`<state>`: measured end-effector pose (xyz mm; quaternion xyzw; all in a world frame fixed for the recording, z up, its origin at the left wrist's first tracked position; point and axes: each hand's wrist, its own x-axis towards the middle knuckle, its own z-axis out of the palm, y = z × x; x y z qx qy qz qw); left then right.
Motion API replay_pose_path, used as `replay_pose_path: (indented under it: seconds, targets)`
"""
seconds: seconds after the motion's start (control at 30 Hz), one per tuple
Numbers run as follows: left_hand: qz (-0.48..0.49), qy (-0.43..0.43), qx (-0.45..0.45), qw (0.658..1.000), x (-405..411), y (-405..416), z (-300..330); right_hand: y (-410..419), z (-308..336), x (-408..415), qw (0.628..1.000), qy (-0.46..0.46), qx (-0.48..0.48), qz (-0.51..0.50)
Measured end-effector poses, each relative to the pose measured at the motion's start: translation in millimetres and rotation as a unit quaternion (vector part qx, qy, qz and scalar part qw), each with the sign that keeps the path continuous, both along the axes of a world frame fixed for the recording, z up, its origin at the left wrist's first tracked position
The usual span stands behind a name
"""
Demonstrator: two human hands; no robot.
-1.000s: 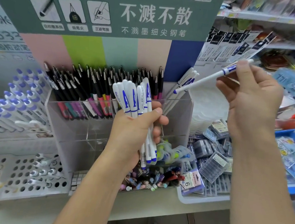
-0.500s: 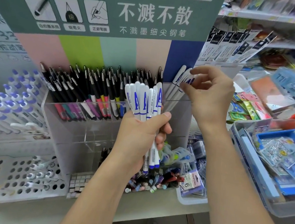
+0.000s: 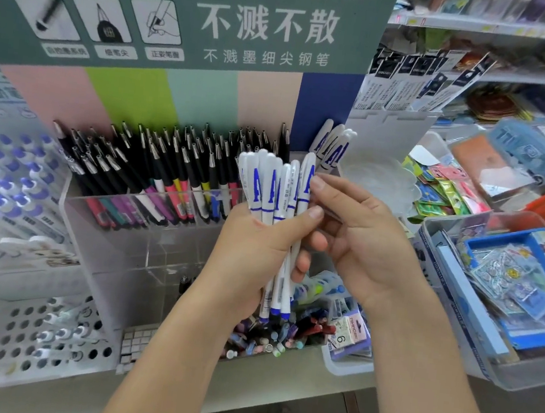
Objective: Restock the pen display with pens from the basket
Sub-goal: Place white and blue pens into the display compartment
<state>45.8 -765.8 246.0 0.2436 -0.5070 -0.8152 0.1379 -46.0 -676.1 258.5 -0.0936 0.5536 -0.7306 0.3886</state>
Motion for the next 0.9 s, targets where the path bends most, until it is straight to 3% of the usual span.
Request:
replay_pose_path:
  seconds: [0.1, 0.3, 0.47, 0.7, 0.9]
  targets:
    - [-0.015, 0.0, -0.021, 1.0, 2, -2, -1, -2, 0, 2, 1.0, 0.013, 0.002, 0.027]
    - [0.034, 0.014, 0.02, 0.999, 3, 2, 2, -8, 5, -4, 0.998, 0.026, -0.021, -0.052]
    - [0.061, -0.017, 0.013, 0.998, 8, -6, -2, 4, 21, -43, 0.958, 0.054, -0.186, -0.209]
    - [0.056, -0.017, 0.051, 0.997, 8, -6, 2, -22, -3, -67, 0.92, 0.314, 0.059, -0.228]
    - [0.066, -0.033, 0.106, 0.992, 8, -7, 5, -24, -28, -61, 0.847, 0.462, 0.147, -0.219]
